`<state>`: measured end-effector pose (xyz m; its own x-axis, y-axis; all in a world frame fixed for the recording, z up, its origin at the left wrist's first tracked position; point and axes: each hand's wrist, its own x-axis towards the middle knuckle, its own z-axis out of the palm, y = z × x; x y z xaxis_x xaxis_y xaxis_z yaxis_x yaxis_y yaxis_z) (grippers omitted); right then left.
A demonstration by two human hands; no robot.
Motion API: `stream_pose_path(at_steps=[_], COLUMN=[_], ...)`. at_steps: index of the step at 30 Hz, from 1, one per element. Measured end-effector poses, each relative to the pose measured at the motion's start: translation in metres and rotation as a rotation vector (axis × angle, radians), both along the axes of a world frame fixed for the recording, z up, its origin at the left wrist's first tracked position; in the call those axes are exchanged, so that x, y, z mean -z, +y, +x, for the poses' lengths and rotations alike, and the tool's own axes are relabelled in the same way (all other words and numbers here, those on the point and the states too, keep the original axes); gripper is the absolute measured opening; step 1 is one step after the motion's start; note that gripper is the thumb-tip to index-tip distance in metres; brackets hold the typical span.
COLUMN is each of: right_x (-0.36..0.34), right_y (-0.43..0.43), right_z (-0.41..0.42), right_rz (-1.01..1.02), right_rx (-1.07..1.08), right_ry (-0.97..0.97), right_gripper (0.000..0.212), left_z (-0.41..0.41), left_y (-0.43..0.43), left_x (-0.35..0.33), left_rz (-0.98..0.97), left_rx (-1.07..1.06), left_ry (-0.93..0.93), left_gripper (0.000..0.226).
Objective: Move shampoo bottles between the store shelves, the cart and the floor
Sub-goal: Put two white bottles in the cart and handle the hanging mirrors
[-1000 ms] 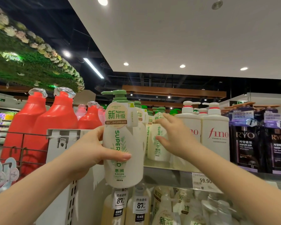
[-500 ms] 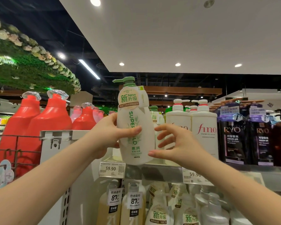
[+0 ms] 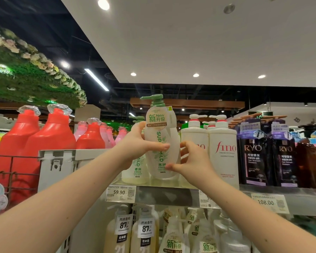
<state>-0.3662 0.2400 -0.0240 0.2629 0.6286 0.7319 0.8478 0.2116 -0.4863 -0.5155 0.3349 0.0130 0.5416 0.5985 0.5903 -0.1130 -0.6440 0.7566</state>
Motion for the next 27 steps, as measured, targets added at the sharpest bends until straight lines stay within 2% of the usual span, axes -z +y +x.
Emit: stream_pose_path(at_steps=[4, 8, 12, 16, 20, 23, 27], right_x=[0.005, 0.004, 0.006, 0.008, 0.01, 0.01, 0.008], right_y=[0.007, 0.013, 0.019, 0.023, 0.025, 0.022, 0.025], right_z=[0.001, -0.001, 0.0, 0.0, 0.0, -0.002, -0.001], right_rz=[-0.002, -0.004, -0.015, -0.029, -0.094, -0.103, -0.136], right_rx=[0.013, 0.03, 0.08, 0.124, 0.168, 0.243, 0.302], right_ry=[-0.022, -0.02, -0.043, -0.056, -0.075, -0.164, -0.197], right_gripper=[0.049, 0.051, 0.055, 0.055, 0.052, 0.059, 0.054], left_z=[0.001, -0.002, -0.003, 0.002, 0.009, 0.012, 0.02], left_y=[0.008, 0.012, 0.017, 0.029, 0.027, 0.027, 0.023], left_x=[0.0, -0.008, -0.013, -0.009, -0.001, 0.002, 0.002], left_rz=[0.068, 0.093, 0.125, 0.158, 0.243, 0.225, 0.282], left_rx=[-0.047, -0.011, -0.028, -0.202, -0.334, -0.346, -0.355], left_ry=[0.05, 0.16, 0.264, 0.168, 0.16, 0.15, 0.178], left_gripper=[0.067, 0.049, 0.049, 0.07, 0.064, 0.047, 0.036])
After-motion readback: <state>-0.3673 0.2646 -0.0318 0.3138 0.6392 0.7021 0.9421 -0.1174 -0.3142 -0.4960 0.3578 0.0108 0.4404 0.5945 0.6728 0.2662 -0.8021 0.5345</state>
